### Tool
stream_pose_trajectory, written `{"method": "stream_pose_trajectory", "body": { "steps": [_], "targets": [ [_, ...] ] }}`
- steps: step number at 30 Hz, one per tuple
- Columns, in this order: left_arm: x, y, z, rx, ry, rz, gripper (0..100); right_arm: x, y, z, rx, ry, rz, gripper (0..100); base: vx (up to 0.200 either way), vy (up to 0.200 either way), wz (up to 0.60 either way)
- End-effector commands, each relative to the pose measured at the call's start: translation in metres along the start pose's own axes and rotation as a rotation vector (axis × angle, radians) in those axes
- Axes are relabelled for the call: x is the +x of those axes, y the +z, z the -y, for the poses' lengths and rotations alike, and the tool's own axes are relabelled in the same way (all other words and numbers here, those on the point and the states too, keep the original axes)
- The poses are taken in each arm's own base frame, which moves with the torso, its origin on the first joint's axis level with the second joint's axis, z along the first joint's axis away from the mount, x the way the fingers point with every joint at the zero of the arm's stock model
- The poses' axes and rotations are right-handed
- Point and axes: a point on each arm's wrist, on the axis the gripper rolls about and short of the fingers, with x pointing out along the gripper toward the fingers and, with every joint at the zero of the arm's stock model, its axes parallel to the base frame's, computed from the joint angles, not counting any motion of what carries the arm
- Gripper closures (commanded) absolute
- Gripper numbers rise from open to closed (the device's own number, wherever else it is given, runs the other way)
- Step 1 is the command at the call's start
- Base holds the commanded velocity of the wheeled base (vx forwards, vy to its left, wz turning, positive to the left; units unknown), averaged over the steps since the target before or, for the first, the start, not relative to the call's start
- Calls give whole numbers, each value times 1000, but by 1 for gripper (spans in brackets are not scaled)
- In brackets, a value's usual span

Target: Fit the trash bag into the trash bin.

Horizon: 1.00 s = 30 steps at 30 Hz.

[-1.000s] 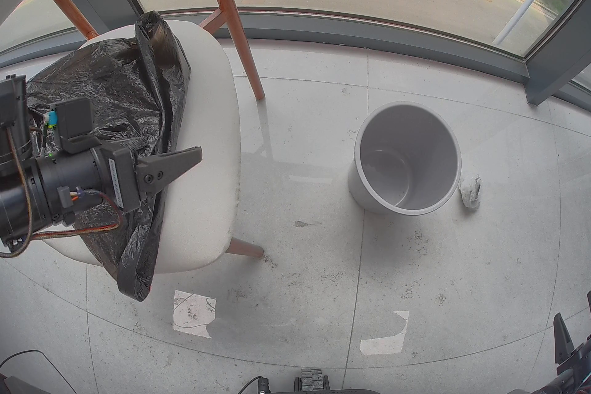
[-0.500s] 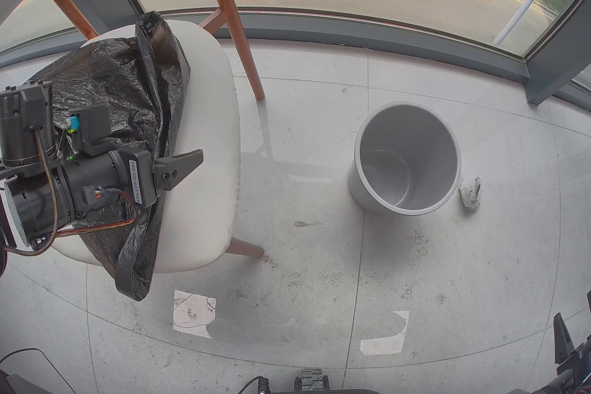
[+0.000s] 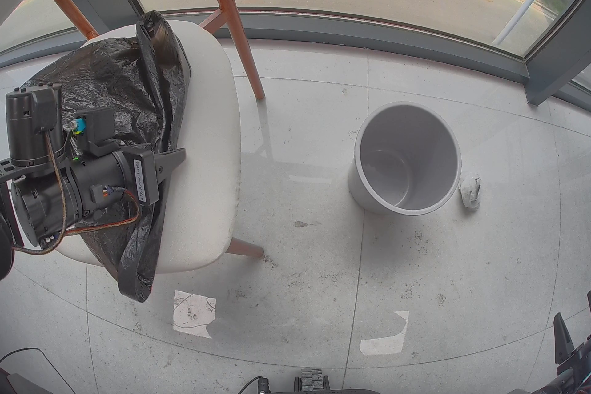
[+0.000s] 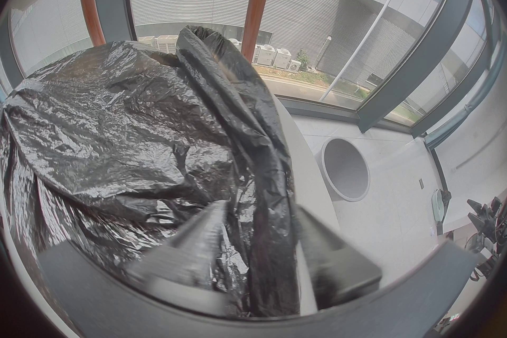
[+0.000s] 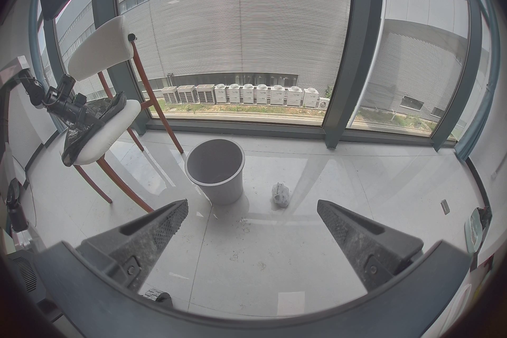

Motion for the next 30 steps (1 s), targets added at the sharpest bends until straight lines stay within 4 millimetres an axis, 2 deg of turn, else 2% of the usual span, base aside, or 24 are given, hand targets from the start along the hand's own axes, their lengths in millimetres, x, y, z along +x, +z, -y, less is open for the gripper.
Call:
{"method": "stream_pose_trajectory", "body": {
  "steps": [1, 11, 18, 19, 21, 25, 30],
  "targets": [
    [0, -1, 0, -1, 0, -5, 100, 0, -5, 0, 0, 1, -7, 0, 0, 0, 0],
    [-4, 0, -1, -31, -8, 4, 100, 0, -5, 0, 0, -1, -5, 0, 0, 0, 0],
    [-26, 12, 0, -137, -110, 65, 100, 0, -5, 0, 0, -1, -5, 0, 0, 0, 0],
    [-36, 17, -1, -190, -158, 92, 100, 0, -5, 0, 0, -1, -7, 0, 0, 0, 0],
    [-44, 20, -5, -261, -207, 102, 100, 0, -5, 0, 0, 1, -7, 0, 0, 0, 0],
    [-53, 25, -4, -387, -328, 96, 100, 1, -5, 0, 0, 1, -8, 0, 0, 0, 0],
    [-57, 31, -4, -557, -369, 143, 100, 0, -5, 0, 0, -1, -7, 0, 0, 0, 0]
  ]
}}
